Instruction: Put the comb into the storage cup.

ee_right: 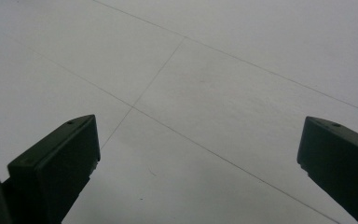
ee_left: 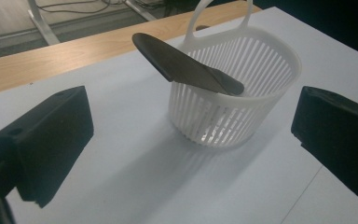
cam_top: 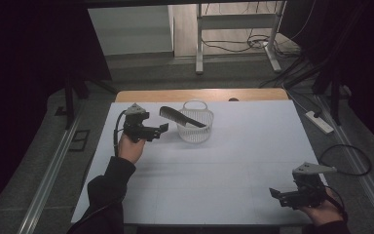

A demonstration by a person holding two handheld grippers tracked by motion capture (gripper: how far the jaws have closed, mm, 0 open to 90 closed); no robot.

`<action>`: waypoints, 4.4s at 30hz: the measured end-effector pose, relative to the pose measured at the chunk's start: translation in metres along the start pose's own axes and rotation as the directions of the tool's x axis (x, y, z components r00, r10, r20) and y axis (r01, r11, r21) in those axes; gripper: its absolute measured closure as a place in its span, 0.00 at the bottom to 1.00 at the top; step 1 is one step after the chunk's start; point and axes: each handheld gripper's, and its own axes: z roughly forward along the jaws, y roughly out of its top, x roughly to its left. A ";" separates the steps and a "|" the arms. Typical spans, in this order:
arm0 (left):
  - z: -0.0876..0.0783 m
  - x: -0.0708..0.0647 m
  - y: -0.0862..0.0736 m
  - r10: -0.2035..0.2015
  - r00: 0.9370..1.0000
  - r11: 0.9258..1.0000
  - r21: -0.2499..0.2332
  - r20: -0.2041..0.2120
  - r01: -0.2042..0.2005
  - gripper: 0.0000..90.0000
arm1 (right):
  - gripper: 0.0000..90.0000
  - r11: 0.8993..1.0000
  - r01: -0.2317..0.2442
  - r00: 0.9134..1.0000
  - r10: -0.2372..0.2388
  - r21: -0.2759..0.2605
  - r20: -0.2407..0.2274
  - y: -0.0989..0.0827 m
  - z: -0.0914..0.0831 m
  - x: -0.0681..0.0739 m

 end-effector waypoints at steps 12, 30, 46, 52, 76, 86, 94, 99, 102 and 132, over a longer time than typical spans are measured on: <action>-0.011 -0.004 -0.003 -0.002 1.000 1.000 0.009 -0.020 0.002 0.00 | 0.00 1.000 0.012 1.000 -0.012 -0.009 0.002 -0.001 -0.002 0.001; -0.016 -0.008 -0.014 -0.019 1.000 0.998 0.055 -0.007 0.019 0.00 | 0.00 1.000 0.016 1.000 -0.015 -0.010 0.006 -0.001 -0.002 0.002; -0.028 -0.013 -0.020 0.000 1.000 0.998 0.069 -0.021 0.002 0.00 | 0.00 1.000 0.026 1.000 -0.026 -0.006 0.007 -0.001 -0.002 0.003; -0.034 -0.013 -0.024 -0.002 1.000 0.997 0.073 -0.020 0.003 0.00 | 0.00 1.000 0.027 1.000 -0.027 -0.004 0.008 -0.001 -0.002 0.003; -0.054 -0.022 -0.037 -0.008 1.000 0.997 0.078 -0.013 0.009 0.00 | 0.00 1.000 0.028 1.000 -0.028 -0.003 0.009 -0.001 -0.002 0.003; -0.063 -0.028 -0.042 -0.004 0.999 0.997 0.076 -0.033 0.007 0.00 | 0.00 1.000 0.030 1.000 -0.030 -0.002 0.009 -0.001 -0.001 0.003; -0.071 -0.031 -0.046 -0.020 0.999 0.997 0.067 -0.039 0.023 0.00 | 0.00 1.000 0.031 0.999 -0.031 -0.001 0.008 -0.001 -0.001 0.004; -0.076 -0.033 -0.049 -0.026 0.999 0.997 0.065 -0.044 0.029 0.00 | 0.00 0.999 0.032 0.999 -0.032 0.000 0.008 -0.001 -0.001 0.004; -0.079 -0.034 -0.051 -0.026 0.998 0.997 0.065 -0.049 0.029 0.00 | 0.00 0.999 0.032 0.999 -0.032 0.000 0.008 -0.001 -0.001 0.004; -0.105 -0.047 -0.071 -0.023 0.997 0.996 0.088 -0.073 0.030 0.00 | 0.00 1.000 0.025 1.000 -0.025 -0.003 0.012 -0.001 -0.001 0.003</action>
